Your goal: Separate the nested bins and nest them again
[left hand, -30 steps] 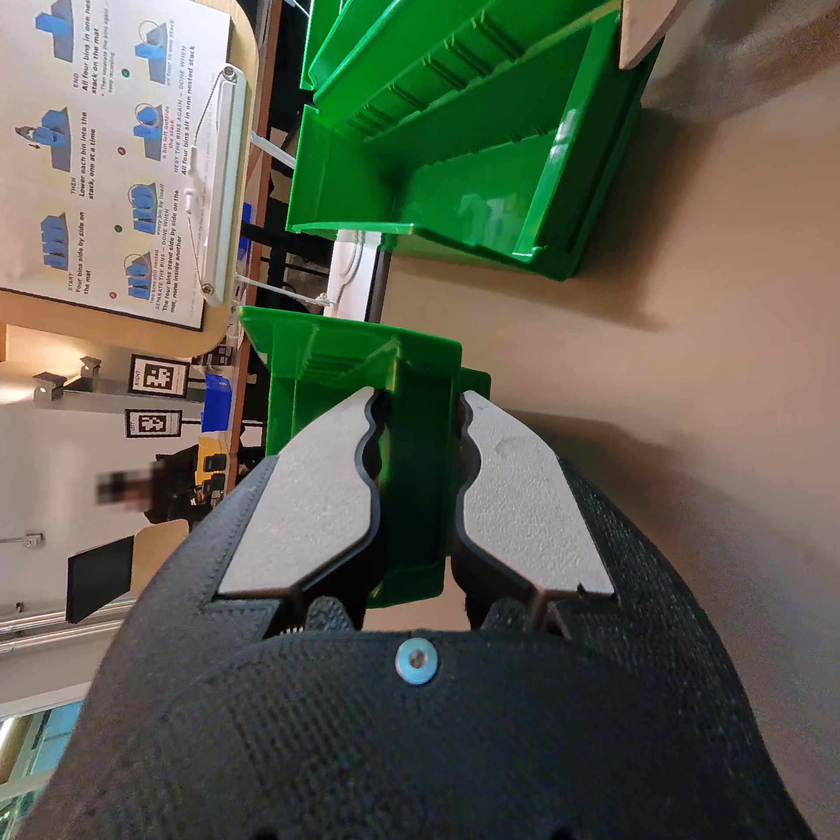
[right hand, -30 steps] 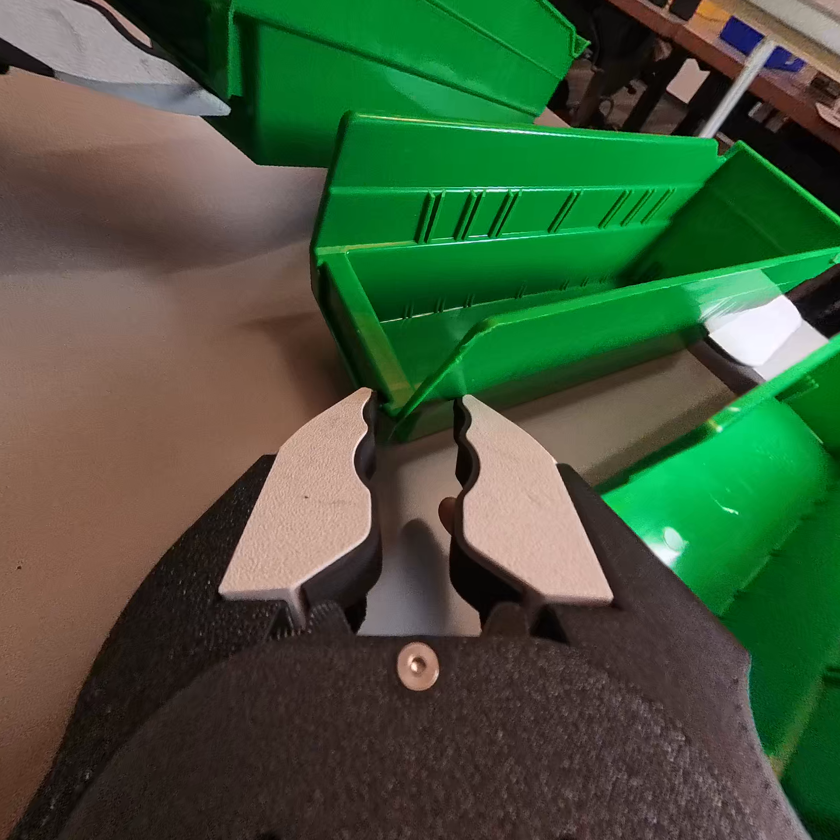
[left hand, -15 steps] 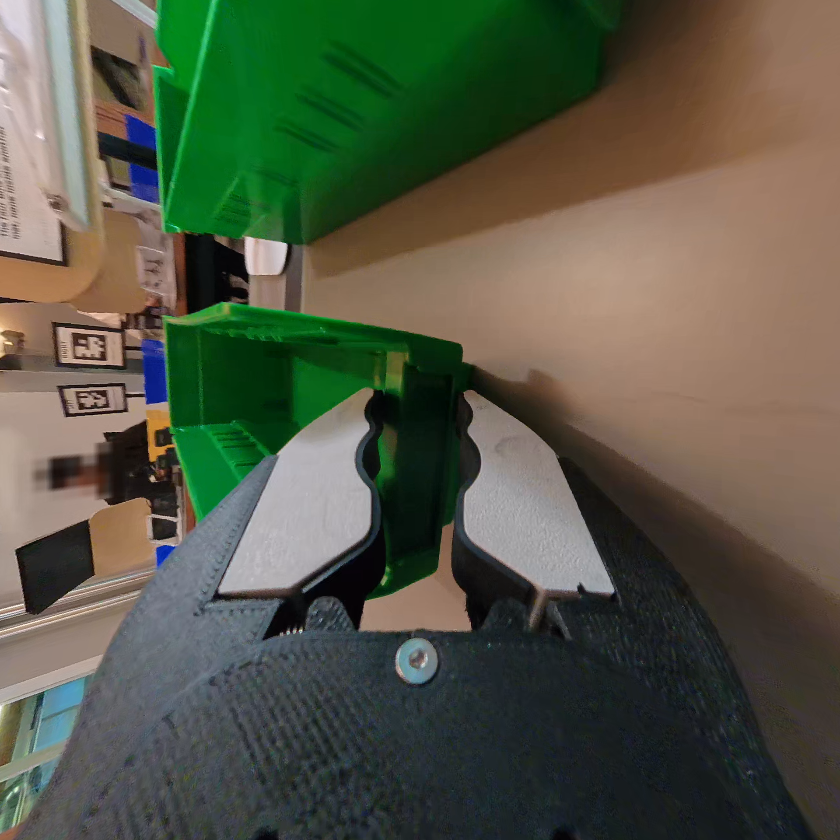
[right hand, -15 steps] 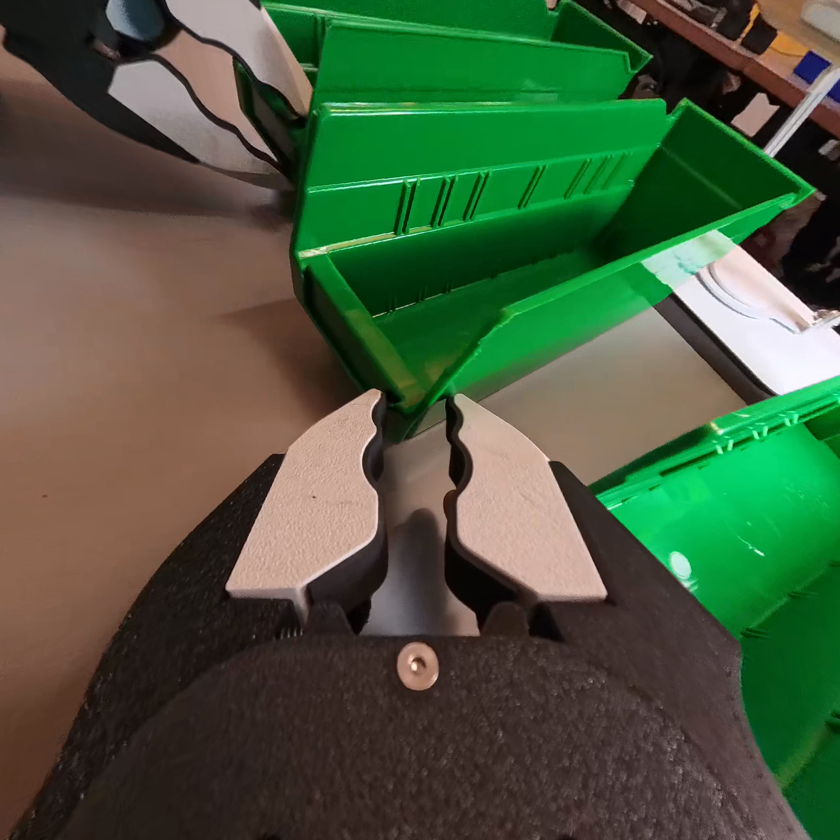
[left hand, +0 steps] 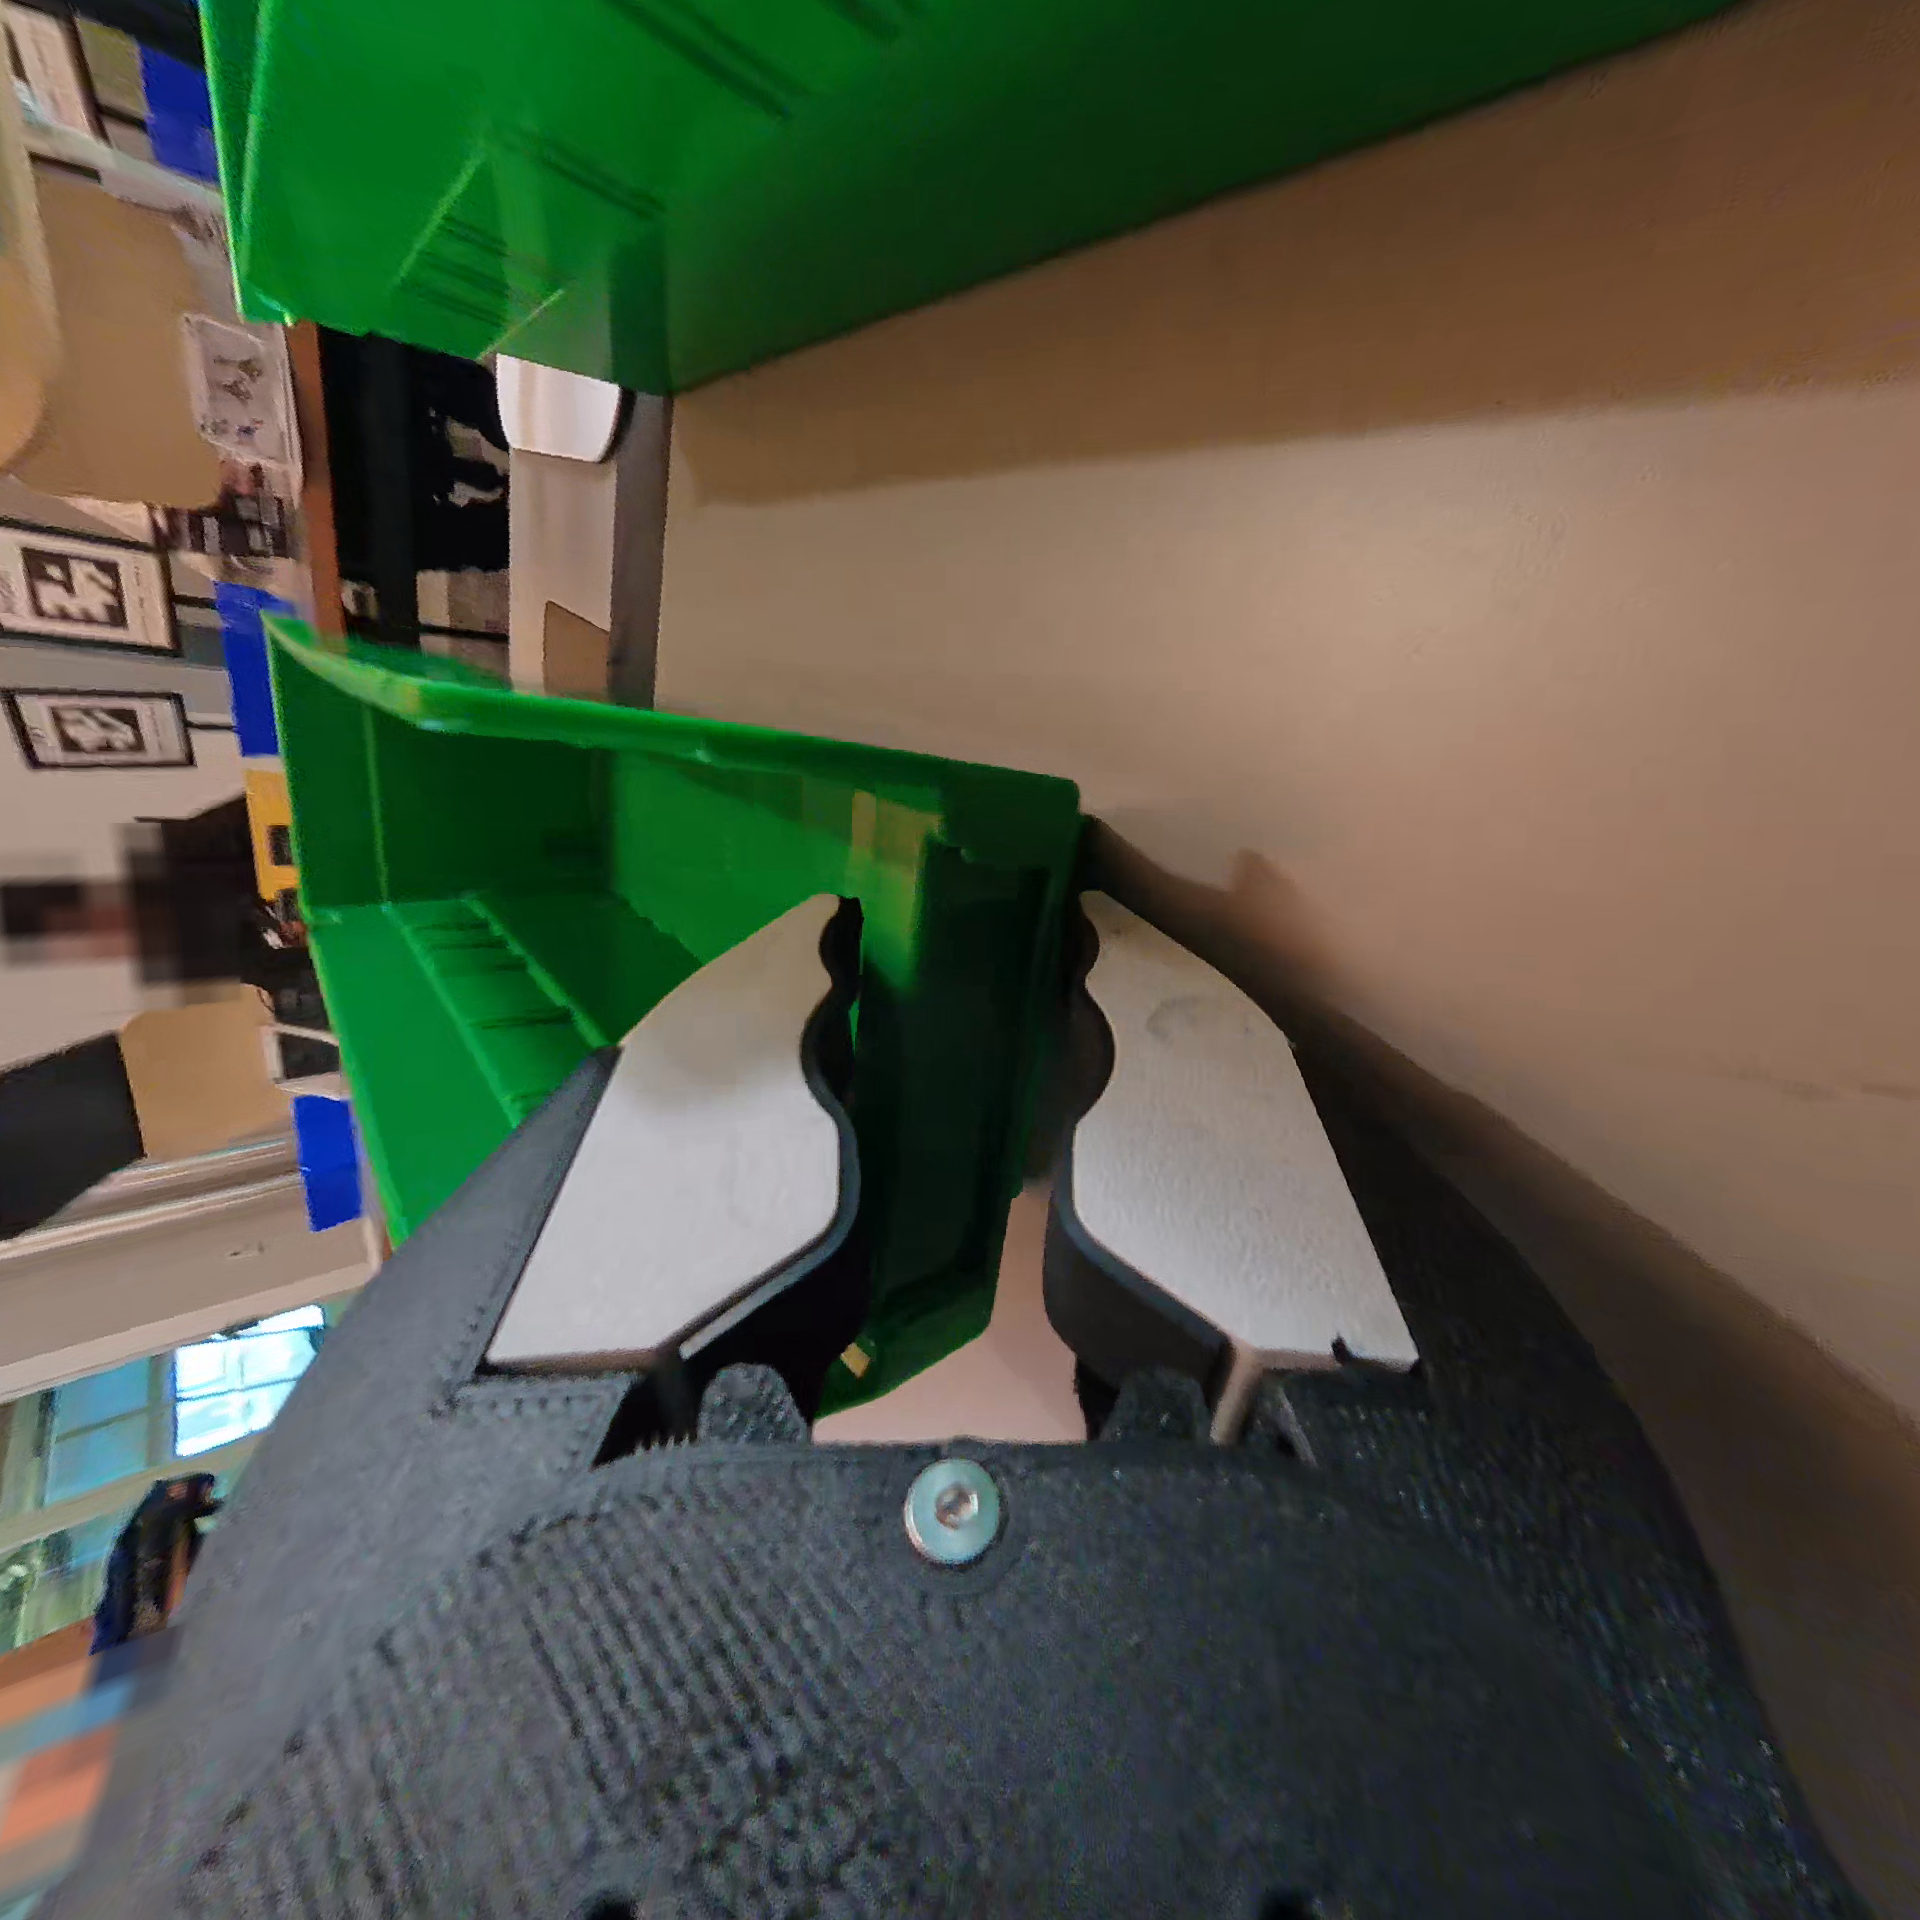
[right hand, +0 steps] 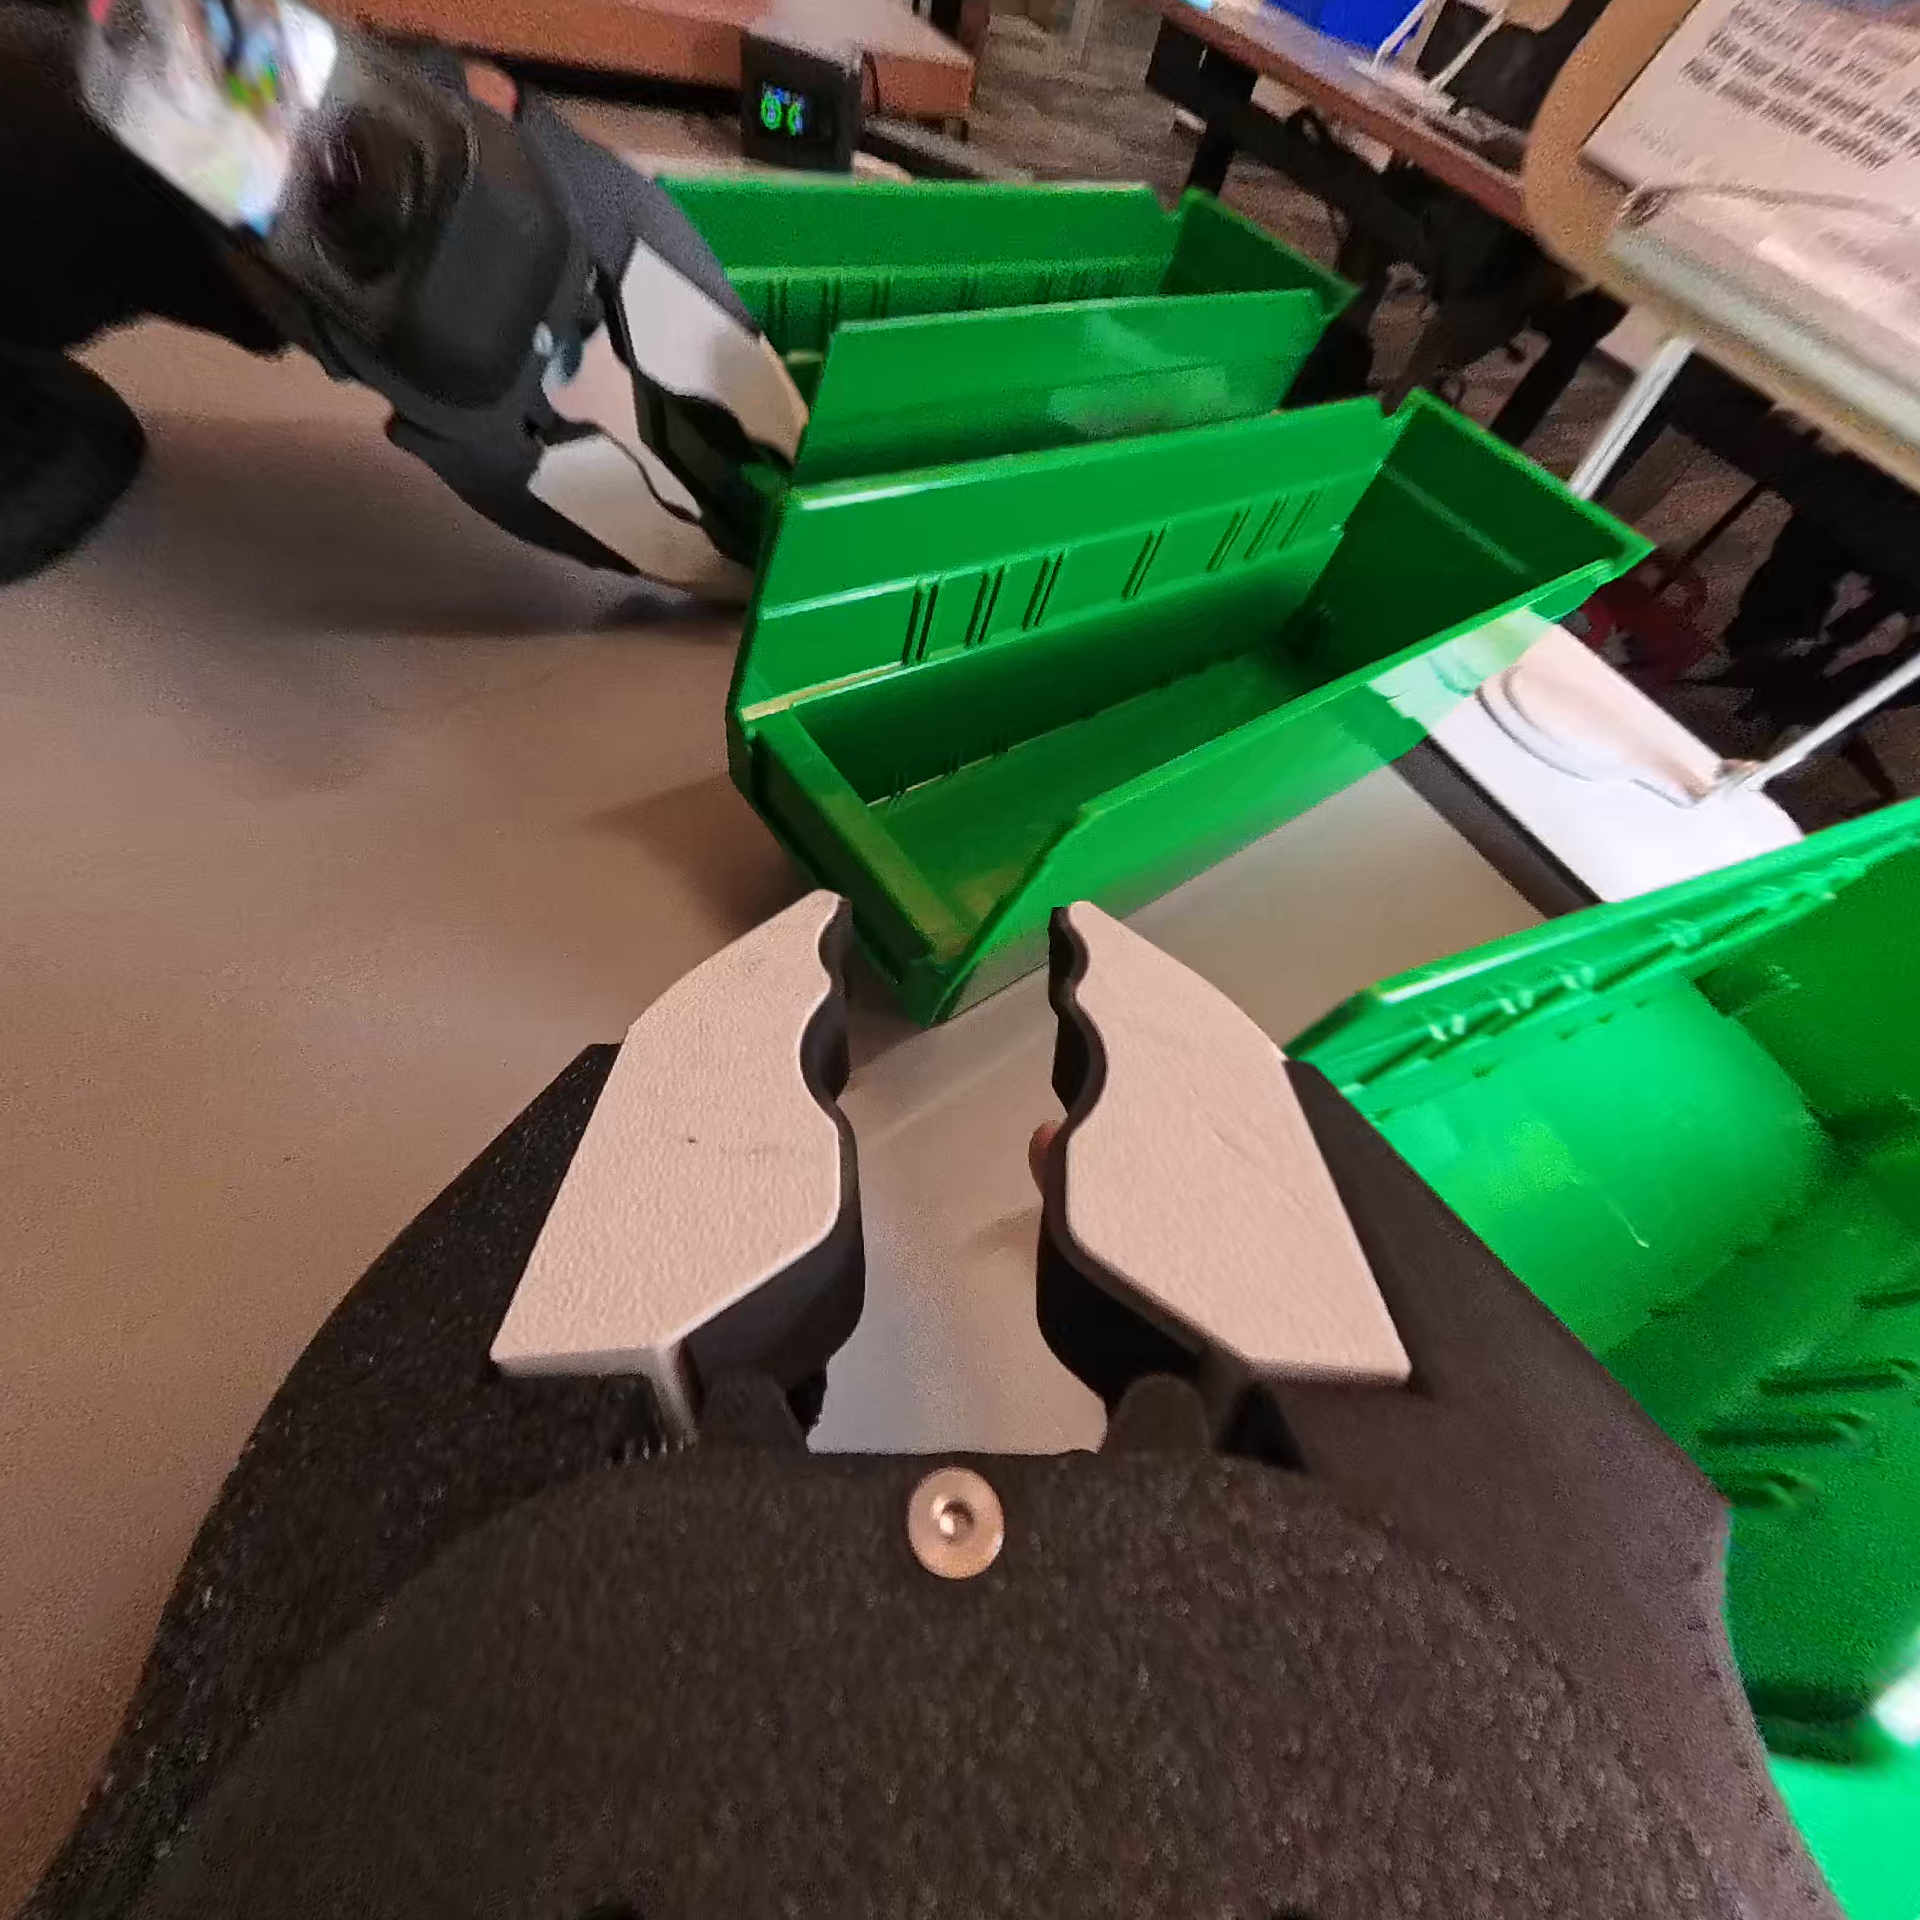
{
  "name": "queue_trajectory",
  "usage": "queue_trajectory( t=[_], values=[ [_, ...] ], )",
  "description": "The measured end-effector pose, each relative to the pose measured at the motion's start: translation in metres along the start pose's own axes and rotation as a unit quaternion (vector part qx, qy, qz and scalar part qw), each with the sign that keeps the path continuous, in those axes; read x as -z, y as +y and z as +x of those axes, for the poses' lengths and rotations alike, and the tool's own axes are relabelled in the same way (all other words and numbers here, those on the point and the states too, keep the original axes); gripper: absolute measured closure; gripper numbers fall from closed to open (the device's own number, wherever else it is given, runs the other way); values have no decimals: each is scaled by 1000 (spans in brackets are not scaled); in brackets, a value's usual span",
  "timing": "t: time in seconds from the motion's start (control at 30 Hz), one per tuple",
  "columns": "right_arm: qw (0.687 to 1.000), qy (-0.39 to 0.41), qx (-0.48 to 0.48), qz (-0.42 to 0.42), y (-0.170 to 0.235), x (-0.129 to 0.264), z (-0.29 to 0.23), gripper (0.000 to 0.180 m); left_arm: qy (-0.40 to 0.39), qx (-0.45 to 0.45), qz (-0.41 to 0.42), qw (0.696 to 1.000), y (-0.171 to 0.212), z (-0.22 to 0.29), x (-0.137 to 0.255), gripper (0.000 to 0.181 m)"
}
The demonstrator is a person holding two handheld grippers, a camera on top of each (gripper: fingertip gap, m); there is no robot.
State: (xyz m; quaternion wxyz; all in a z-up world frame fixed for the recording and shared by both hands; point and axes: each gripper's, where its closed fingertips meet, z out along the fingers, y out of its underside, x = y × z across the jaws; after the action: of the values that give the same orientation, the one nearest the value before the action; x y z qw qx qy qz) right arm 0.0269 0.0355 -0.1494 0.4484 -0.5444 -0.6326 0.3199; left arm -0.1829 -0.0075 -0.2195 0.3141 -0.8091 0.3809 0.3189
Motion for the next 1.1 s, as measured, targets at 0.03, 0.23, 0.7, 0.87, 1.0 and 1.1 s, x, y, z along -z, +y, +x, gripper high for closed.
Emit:
queue_trajectory(
  t=[0.03,0.23,0.7,0.87,1.0,1.1],
  values=[
    [1000,4,-4,8,-4,8,3,144,-6,-10,8,1000,-2,-1,1,146],
    [997,76,-25,22,5,59,38,144,-5,64,67,996,-5,-20,30,151],
    [985,172,-24,-15,44,94,77,141,-30,-61,167,984,-147,-58,131,150],
    [985,173,-9,-28,51,89,71,140,35,-73,136,987,-183,-15,108,150],
    [985,168,-12,-33,55,85,71,141,71,-64,76,993,-189,10,77,150],
    [985,168,-12,-35,57,83,72,141,106,-55,53,991,-187,27,56,150]
  ],
)
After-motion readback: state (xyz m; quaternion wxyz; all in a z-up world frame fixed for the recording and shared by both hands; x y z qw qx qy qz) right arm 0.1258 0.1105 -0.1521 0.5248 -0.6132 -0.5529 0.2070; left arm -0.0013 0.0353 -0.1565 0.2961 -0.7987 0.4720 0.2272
